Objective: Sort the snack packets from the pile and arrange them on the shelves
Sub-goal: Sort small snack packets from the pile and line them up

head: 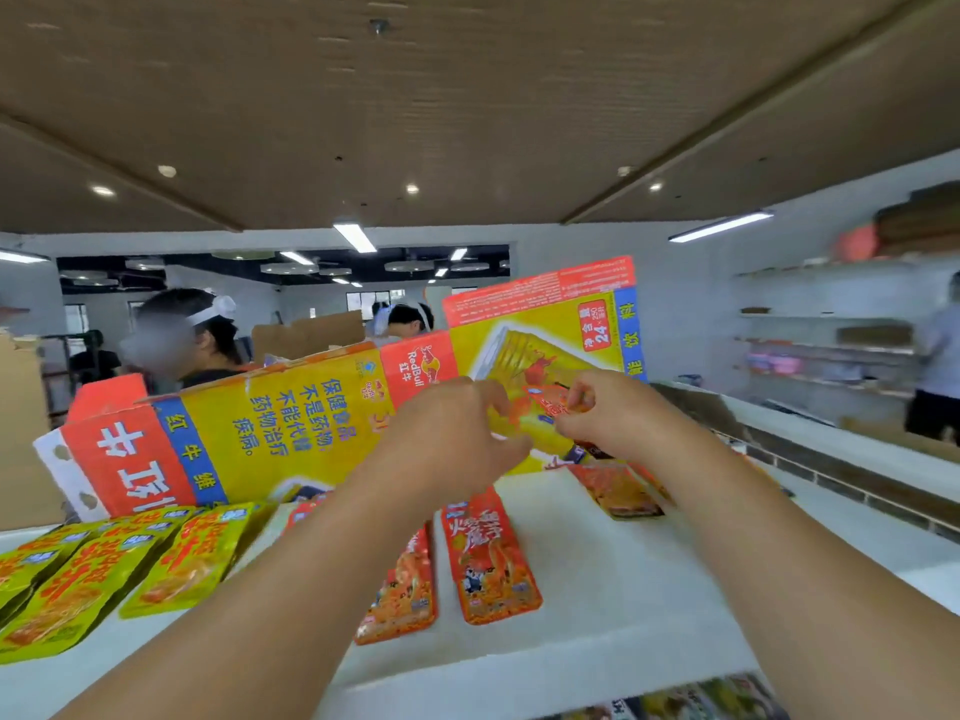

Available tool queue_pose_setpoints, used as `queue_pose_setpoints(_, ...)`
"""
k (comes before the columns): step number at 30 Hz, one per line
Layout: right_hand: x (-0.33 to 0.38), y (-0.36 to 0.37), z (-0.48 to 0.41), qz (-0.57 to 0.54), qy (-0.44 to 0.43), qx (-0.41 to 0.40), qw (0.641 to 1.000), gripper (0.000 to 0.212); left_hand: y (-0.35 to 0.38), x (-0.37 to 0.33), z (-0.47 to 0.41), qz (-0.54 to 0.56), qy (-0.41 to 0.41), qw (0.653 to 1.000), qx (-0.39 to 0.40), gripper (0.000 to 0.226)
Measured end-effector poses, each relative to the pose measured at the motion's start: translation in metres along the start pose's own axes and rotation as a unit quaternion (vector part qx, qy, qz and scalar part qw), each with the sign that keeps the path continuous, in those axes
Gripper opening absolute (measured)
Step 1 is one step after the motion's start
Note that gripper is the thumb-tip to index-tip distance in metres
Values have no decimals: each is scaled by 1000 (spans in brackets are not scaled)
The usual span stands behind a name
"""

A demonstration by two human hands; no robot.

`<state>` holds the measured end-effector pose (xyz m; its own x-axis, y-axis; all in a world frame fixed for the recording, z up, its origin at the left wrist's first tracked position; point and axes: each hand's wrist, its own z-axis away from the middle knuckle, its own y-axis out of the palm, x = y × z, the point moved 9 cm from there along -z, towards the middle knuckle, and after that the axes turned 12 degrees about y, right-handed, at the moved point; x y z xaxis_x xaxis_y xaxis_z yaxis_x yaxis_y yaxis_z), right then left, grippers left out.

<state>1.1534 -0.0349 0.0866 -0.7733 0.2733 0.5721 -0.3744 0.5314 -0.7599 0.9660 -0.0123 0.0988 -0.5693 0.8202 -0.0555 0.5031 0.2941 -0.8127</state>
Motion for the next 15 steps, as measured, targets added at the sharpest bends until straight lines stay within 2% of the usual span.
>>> queue_pose_setpoints(6,-77,-36,11,40,80,-49,995,25,47,-57,-52,59,57,995,65,32)
queue_pose_setpoints(11,-91,-26,19,46,94,-36,994,39,86,-48,-53,75,52,990,108,29)
queue_pose_setpoints(15,-100,-22,9,52,100,-34,993,33,90,-40,-51,96,50,985,132,32)
